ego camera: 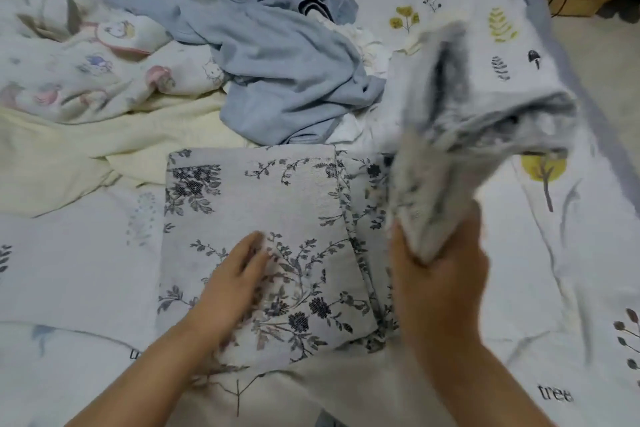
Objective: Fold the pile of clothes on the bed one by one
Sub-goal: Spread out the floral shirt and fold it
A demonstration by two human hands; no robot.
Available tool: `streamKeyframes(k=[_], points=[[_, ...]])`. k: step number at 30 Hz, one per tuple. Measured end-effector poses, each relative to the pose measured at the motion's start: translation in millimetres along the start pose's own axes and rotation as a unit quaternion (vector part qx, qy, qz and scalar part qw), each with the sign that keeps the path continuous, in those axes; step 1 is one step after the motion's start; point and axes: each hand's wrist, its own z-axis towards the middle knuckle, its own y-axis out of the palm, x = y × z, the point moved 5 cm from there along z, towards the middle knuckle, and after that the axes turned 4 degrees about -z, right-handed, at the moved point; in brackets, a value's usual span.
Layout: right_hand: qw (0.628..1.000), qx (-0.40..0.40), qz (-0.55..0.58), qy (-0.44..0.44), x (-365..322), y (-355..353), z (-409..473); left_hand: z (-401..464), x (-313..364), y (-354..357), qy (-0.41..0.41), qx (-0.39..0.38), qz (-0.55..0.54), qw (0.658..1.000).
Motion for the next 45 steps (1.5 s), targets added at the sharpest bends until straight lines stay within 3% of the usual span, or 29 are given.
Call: streamKeyframes(k=[3, 6, 8, 10, 12, 14, 16, 19, 21, 22, 25, 26, 28, 30, 32, 35, 38, 40, 42, 45], points=[[0.994, -0.073, -0.049, -0.070, -19.4, 46.1, -29.3, 7.4, 6.7, -26.8, -0.049, -0.021, -0.185, 0.981], [0.965, -0.191, -0.105, -0.146, -25.6, 93.3, -59.5, 13.2, 12.0, -58.0, -0.081, -0.053, -0.432, 0.896], [0.931, -0.270, -0.152, -0.191, -21.2, 117.5, -79.5, 17.5, 8.0, -72.1, -0.129, -0.064, -0.481, 0.865], [0.896, -0.338, -0.201, -0.208, -9.5, 134.1, -93.9, 24.9, -4.8, -76.5, -0.165, -0.064, -0.456, 0.872], [0.863, -0.402, -0.231, -0.201, 0.6, 143.3, -102.8, 31.5, -13.7, -74.5, -0.171, -0.044, -0.388, 0.905], [0.824, -0.488, -0.225, -0.180, 9.1, 148.2, -109.0, 37.0, -15.1, -73.4, -0.152, 0.000, -0.302, 0.941], [0.800, -0.527, -0.212, -0.192, 11.6, 142.6, -112.4, 41.2, -15.2, -80.3, -0.096, 0.063, -0.246, 0.962], [0.855, -0.424, -0.249, -0.168, 22.1, 118.6, -100.7, 33.6, -14.3, -97.5, 0.014, 0.134, -0.180, 0.974], [0.894, -0.319, -0.298, -0.099, 35.7, 98.8, -79.2, 28.8, -23.3, -103.7, 0.027, 0.175, -0.140, 0.974], [0.895, -0.290, -0.336, -0.051, 49.0, 91.4, -70.5, 30.1, -33.0, -103.4, 0.001, 0.193, -0.117, 0.974], [0.833, -0.354, -0.416, 0.092, 92.8, 84.4, -63.7, 33.5, -55.3, -95.5, -0.120, 0.237, 0.001, 0.964], [0.819, -0.367, -0.431, 0.095, 100.7, 84.7, -64.7, 32.6, -50.2, -94.0, -0.108, 0.259, 0.056, 0.958], [0.828, -0.368, -0.412, 0.099, 102.6, 90.4, -63.3, 30.2, -27.7, -85.4, 0.007, 0.288, 0.172, 0.942], [0.860, -0.316, -0.388, 0.101, 101.3, 95.1, -54.7, 30.9, -5.6, -62.5, 0.149, 0.267, 0.283, 0.909], [0.863, -0.290, -0.404, 0.089, 106.0, 99.5, -52.6, 41.3, 7.1, -33.8, 0.223, 0.182, 0.391, 0.874], [0.829, -0.324, -0.449, 0.077, 117.8, 103.8, -71.1, 73.6, -5.2, -11.0, 0.198, 0.061, 0.503, 0.839], [0.821, -0.345, -0.451, 0.058, 115.7, 97.2, -82.6, 100.1, -24.0, -11.2, 0.121, -0.008, 0.530, 0.839], [0.814, -0.367, -0.448, 0.034, 116.4, 93.1, -84.7, 102.8, -24.9, -9.7, 0.093, -0.020, 0.534, 0.840], [0.818, -0.373, -0.437, 0.016, 119.5, 90.9, -79.8, 95.2, -13.8, -7.0, 0.117, 0.022, 0.523, 0.844], [0.880, -0.276, -0.386, 0.031, 115.7, 84.8, -52.6, 76.4, 14.0, 5.6, 0.214, 0.089, 0.501, 0.834]])
